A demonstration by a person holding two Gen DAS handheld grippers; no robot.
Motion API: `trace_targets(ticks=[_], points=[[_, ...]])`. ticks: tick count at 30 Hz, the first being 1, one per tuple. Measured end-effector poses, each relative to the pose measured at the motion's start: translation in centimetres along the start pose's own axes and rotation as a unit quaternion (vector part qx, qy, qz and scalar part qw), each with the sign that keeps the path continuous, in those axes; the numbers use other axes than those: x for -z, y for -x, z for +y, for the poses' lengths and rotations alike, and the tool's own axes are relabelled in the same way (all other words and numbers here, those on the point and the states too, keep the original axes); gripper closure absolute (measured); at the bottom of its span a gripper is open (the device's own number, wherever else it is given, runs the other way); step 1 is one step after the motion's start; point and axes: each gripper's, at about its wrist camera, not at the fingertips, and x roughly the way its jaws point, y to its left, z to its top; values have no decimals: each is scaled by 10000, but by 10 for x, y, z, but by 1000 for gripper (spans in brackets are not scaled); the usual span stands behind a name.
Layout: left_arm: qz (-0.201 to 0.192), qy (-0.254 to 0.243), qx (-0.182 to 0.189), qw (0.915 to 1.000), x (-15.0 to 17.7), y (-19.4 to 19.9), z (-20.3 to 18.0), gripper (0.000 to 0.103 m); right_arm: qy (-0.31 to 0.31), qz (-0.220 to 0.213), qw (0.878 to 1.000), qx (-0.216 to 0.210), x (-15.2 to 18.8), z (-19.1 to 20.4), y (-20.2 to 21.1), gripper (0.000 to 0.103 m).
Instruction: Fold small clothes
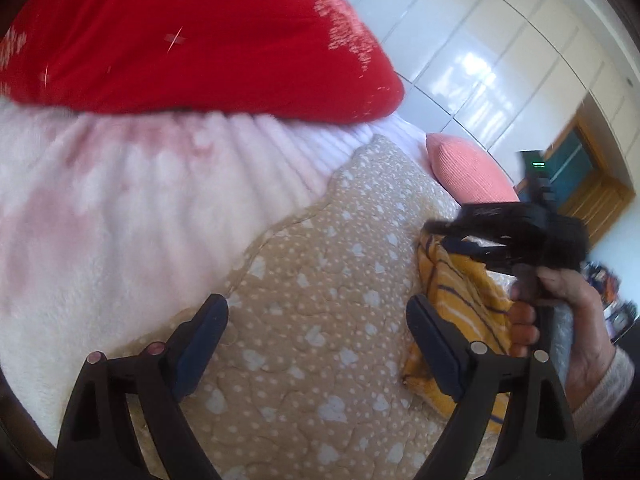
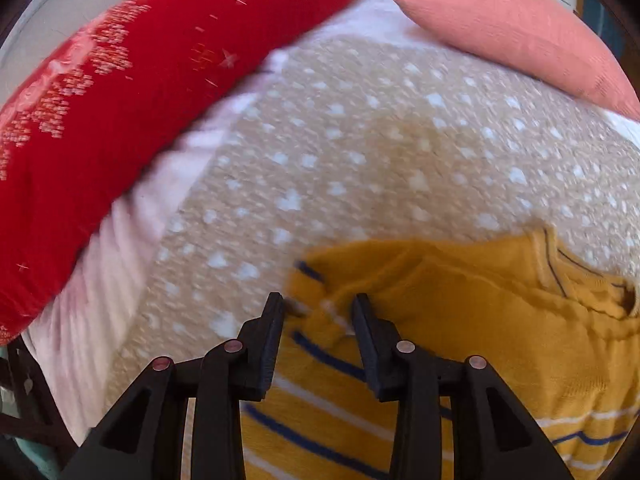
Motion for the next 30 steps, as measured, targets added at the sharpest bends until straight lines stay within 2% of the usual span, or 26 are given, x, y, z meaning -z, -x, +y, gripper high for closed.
trace_targets(ticks=[1,2,3,4,6,9,12,13,15,17,18,21,22,26,30], points=[[22,50,29,10000,0,0,2,13,54,-107,9999,-42,4,4,11,62],[28,80,53,9999,0,1,4,13,205,-221,9995,123,11,11,26,61],[23,96,66,9999,-1,2,5,13,302,-278,9989,243,16,16,34,54],[7,110,66,9999,-1,3,5,13,423,-337,9977,414,26,21,46,43],[-19,165,51,9998,0,4,6,13,475,-322,9968,554,41,27,57,30],[-27,202,34,9998,0,5,6,13,398,-75,9976,568,62,32,53,30],[-50,151,-15,9999,2,7,5,13,440,130,9948,908,77,39,29,30],[-58,116,-35,9999,4,7,5,13,486,152,9929,1077,80,42,23,30],[-81,63,-71,9999,6,8,4,13,867,9,9803,1773,86,53,8,30],[-125,19,-112,9999,8,9,3,13,1288,-103,9674,2178,91,62,-3,38],[-150,4,-133,9998,8,9,3,13,1353,-166,9633,2312,95,63,-5,52],[-211,-117,-331,9992,11,16,-2,13,1249,-301,9693,2094,99,57,10,76],[-165,-162,-360,9991,12,20,-6,13,1168,-342,9733,1945,98,53,20,80],[-108,-409,-219,9989,19,53,-24,13,602,-792,9862,1322,91,20,78,84],[-170,-964,-203,9950,27,86,-54,13,-32,-1368,9855,1005,96,-46,144,84]])
